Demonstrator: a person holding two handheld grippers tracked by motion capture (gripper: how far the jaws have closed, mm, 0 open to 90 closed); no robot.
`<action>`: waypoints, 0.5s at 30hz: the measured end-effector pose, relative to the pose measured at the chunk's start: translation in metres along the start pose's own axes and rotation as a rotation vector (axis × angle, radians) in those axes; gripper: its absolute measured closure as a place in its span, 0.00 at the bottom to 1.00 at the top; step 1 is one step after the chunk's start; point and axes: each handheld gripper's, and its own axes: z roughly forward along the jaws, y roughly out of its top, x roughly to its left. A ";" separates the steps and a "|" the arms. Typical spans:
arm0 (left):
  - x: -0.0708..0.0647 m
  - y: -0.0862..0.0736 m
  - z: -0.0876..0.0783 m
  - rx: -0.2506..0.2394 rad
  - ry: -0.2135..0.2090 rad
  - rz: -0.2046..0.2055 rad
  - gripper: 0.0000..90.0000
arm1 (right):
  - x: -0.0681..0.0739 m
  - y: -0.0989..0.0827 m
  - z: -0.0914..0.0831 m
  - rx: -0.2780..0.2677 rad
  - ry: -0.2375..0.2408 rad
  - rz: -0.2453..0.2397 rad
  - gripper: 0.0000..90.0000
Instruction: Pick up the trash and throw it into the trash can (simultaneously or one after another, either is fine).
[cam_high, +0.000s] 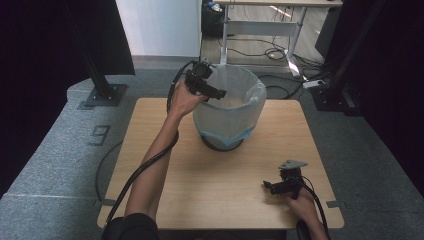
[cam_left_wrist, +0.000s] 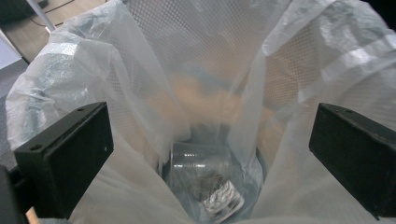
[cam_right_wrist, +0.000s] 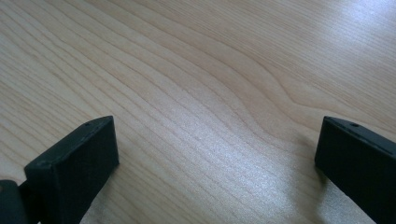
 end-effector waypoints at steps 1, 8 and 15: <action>0.000 0.000 -0.003 -0.003 -0.001 -0.001 0.00 | 0.000 0.000 0.000 0.000 0.000 0.000 0.00; 0.000 -0.003 -0.020 -0.032 -0.010 -0.007 0.00 | 0.000 0.000 0.000 0.001 0.000 0.002 0.00; -0.001 -0.011 -0.033 -0.040 -0.002 0.004 0.00 | 0.000 0.000 0.000 0.000 0.000 0.001 0.00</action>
